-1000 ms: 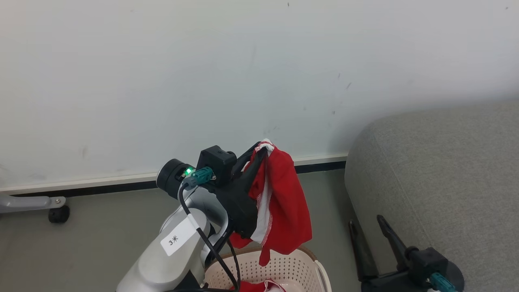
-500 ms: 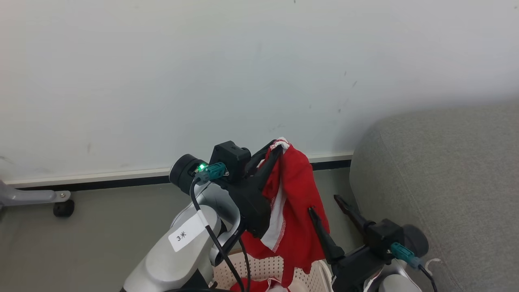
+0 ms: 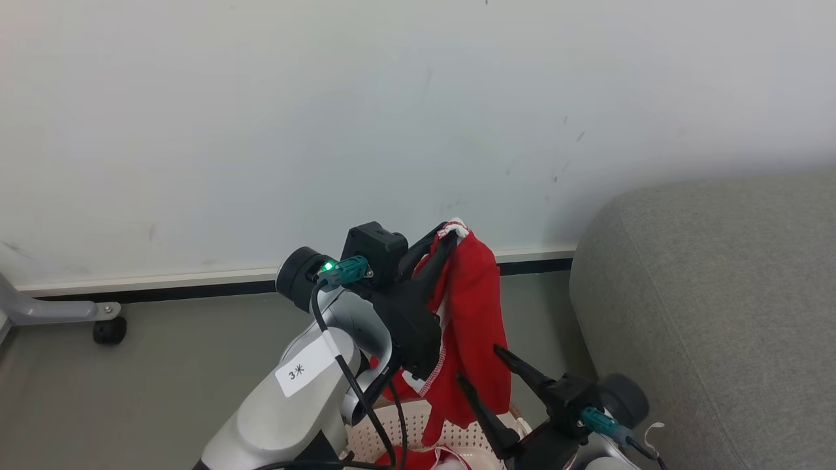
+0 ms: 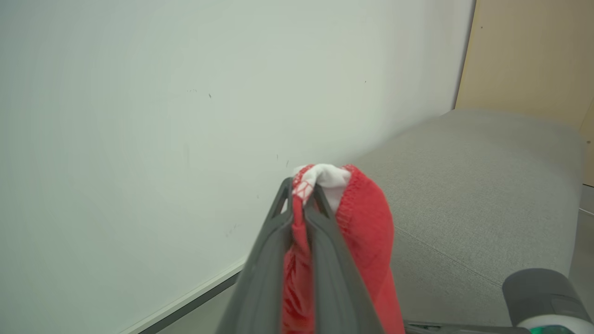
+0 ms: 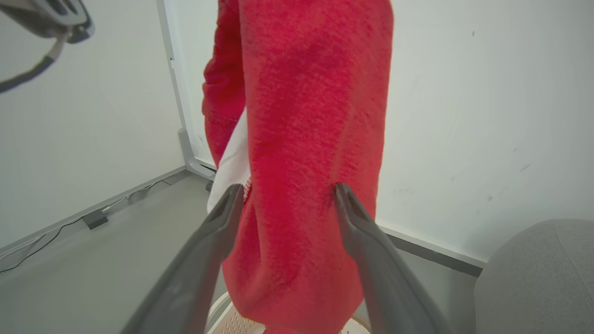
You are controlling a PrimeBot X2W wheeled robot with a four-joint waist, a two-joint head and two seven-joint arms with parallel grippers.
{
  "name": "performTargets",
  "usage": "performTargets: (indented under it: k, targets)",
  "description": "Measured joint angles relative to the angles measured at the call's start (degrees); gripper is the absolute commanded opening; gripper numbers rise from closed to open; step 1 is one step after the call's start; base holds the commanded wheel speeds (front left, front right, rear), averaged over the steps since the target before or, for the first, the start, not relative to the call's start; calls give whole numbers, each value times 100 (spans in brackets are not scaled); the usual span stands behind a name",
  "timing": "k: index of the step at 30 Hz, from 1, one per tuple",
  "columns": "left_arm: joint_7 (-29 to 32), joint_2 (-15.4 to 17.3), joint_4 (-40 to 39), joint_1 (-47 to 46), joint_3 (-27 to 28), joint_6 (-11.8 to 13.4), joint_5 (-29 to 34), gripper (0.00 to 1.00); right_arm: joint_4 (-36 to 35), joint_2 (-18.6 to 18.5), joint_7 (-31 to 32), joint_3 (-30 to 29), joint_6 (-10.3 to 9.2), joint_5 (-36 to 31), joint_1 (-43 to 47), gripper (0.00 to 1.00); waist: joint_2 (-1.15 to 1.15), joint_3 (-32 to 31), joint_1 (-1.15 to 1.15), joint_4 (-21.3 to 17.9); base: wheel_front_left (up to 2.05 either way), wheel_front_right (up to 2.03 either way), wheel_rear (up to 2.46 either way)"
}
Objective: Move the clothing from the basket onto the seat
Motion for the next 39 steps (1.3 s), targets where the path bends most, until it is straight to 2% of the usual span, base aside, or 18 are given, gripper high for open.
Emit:
performTargets:
  k: [11,15,16,17,18,19,29,30,31,32,33,34,39]
  targets:
    - [66,-1,-156,-76,-142,94,-124,0,747,-1,0,243,12,-148,-564,100,0,22,0,14,0,0,0]
    - [67,-1,-231,-79,-227,98,-182,0,870,-2,-1,357,-43,-104,-860,100,0,36,0,38,0,0,0]
    - [68,-1,-243,-79,-245,102,-193,0,905,-2,-2,387,-45,-70,-910,95,0,39,0,46,0,0,0]
    - [68,-1,-254,-79,-260,102,-209,0,935,-2,-2,413,-56,-32,-954,47,0,43,0,55,0,0,0]
    - [68,-1,-260,-79,-276,109,-220,0,953,-2,-3,433,-80,-1,-977,37,0,47,0,64,0,0,0]
    - [68,-1,-268,-79,-288,148,-221,0,972,-2,-16,449,-90,52,-989,0,0,50,0,74,0,0,0]
    - [32,27,-179,-49,-178,277,-264,0,1120,-2,-45,486,-183,534,-1053,0,0,78,0,98,0,0,0]
    - [24,49,-172,-33,-159,302,-265,11,1120,-2,-48,478,-186,605,-1053,0,0,80,0,82,0,0,0]
    - [-19,62,-158,-7,-131,303,-269,38,1122,-1,-51,455,-187,646,-1053,0,0,81,0,65,0,0,0]
    - [-22,75,-146,30,-119,302,-279,47,1132,-1,-52,423,-187,665,-1053,0,0,82,0,46,0,0,0]
    - [-41,85,-121,74,-115,301,-314,91,1146,-2,-53,379,-188,668,-1053,0,0,82,0,26,0,0,0]
    - [-70,90,-90,115,-110,300,-387,100,1162,-2,-57,323,-193,677,-1053,0,0,82,0,6,0,0,0]
    - [-231,133,-46,272,-46,305,-422,100,1159,-21,-93,21,-297,765,-1053,0,0,76,0,-103,0,0,0]
